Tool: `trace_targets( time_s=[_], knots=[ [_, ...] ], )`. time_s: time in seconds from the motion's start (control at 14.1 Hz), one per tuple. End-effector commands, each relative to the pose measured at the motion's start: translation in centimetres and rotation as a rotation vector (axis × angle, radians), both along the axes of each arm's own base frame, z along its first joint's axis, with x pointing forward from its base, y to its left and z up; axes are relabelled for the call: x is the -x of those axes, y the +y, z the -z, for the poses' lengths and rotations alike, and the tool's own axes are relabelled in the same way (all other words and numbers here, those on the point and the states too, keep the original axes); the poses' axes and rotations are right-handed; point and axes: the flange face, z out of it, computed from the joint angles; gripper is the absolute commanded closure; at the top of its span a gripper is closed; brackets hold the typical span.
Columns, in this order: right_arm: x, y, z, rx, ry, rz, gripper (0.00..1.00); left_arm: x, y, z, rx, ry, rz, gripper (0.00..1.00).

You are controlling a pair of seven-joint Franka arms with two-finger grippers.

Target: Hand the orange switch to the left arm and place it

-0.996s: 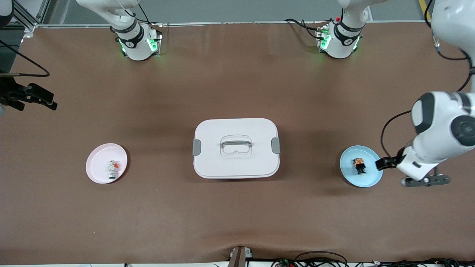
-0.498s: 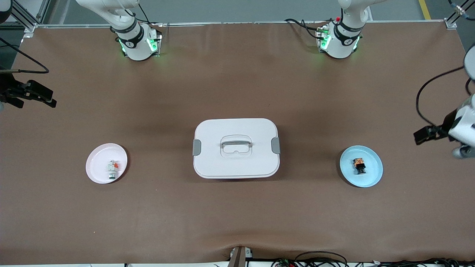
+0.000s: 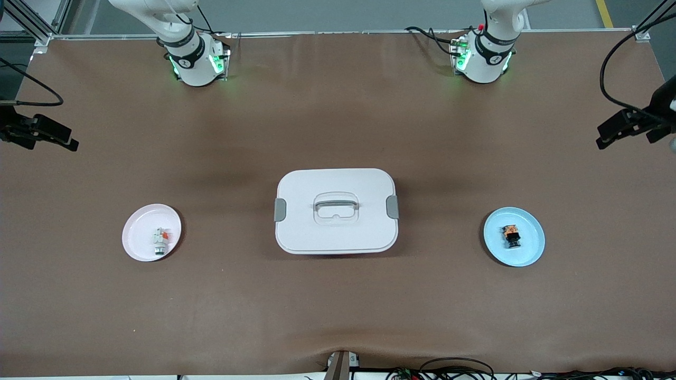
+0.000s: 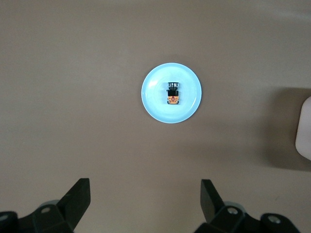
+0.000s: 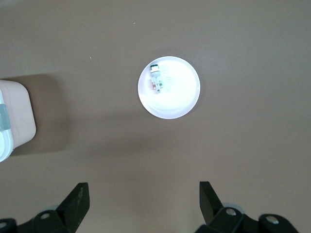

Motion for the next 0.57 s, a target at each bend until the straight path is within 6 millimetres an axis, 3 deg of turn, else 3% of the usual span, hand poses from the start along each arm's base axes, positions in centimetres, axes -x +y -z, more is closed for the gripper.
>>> trace_targets(
  time_s=[0.0,0.07,0.36,0.5],
  knots=[
    [0.8,0.1,-0.3,-0.018,0.000,0.019,0.00,1.6,-1.3,-1.3,0.006,-0.003,0.030,0.00],
    [0.8,0.2,-0.3,-0.016,0.001,0.019,0.00,1.8,-2.7,-1.3,0.004,0.003,0.051,0.00],
    [0.8,0.5,-0.2,-0.016,0.003,0.013,0.00,2.6,-1.4,-1.1,0.030,0.050,0.039,0.00],
    [0.7,0.8,-0.2,-0.005,-0.001,0.004,0.00,2.8,-2.0,-1.0,0.037,0.062,0.044,0.00]
  ],
)
